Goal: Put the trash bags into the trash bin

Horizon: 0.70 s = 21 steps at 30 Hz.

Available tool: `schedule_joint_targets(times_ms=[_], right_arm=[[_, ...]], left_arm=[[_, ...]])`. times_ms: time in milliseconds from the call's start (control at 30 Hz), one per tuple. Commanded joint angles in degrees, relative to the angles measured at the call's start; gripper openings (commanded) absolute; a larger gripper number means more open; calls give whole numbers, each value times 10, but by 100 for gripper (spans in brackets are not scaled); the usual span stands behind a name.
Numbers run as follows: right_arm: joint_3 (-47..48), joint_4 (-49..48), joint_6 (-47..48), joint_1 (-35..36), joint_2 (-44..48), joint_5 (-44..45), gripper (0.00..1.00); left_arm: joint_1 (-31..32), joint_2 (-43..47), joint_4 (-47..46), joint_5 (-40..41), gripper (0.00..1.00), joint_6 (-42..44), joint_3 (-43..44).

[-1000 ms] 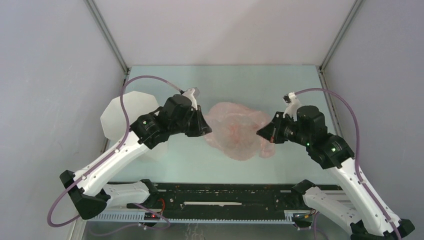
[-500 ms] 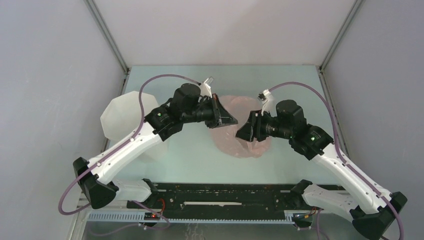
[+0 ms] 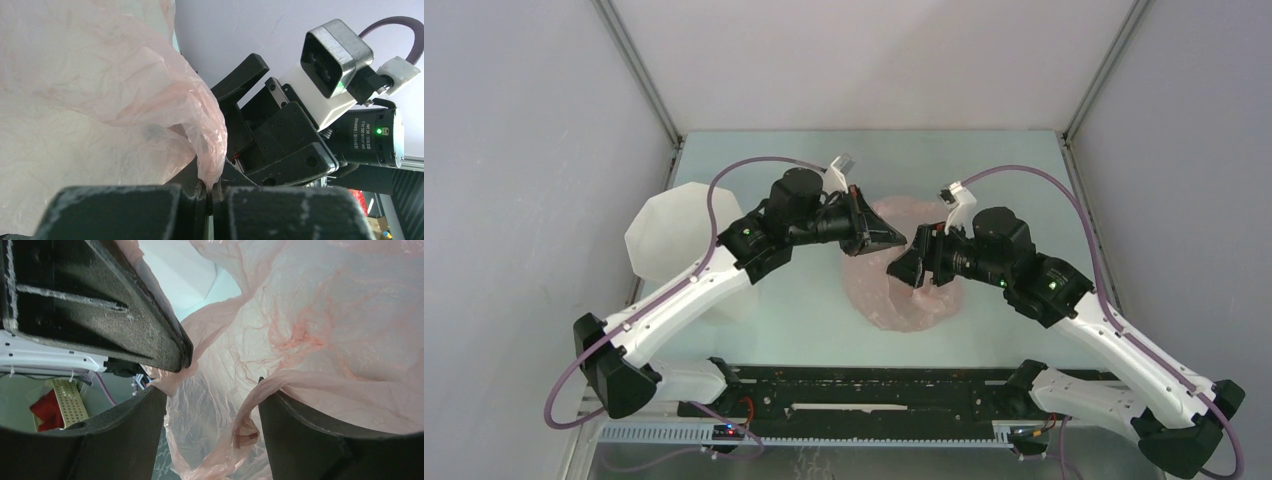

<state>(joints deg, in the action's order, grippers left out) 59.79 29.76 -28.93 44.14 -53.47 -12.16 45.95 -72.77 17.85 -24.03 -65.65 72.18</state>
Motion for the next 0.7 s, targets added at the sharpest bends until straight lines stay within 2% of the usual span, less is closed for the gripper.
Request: schedule_joint_targets(times_ms=[0,167,300,467,667], right_arm=[[24,-28,-40,9,6,43,75],[24,-26,-62,12,29,33,76],[7,-31,-71,24,42,58,83],[4,-35,-84,27,26,72,83],[2,-34,-86,49,-4,134,82]], left_arm=[[3,15,-35,-1,0,-21,-20],[3,15,-27,5,0,-8,-21],[3,18,-26,11,0,-7,-31],[5,20,-45,8,0,-16,-39],[6,18,-46,-5,0,-20,-28]])
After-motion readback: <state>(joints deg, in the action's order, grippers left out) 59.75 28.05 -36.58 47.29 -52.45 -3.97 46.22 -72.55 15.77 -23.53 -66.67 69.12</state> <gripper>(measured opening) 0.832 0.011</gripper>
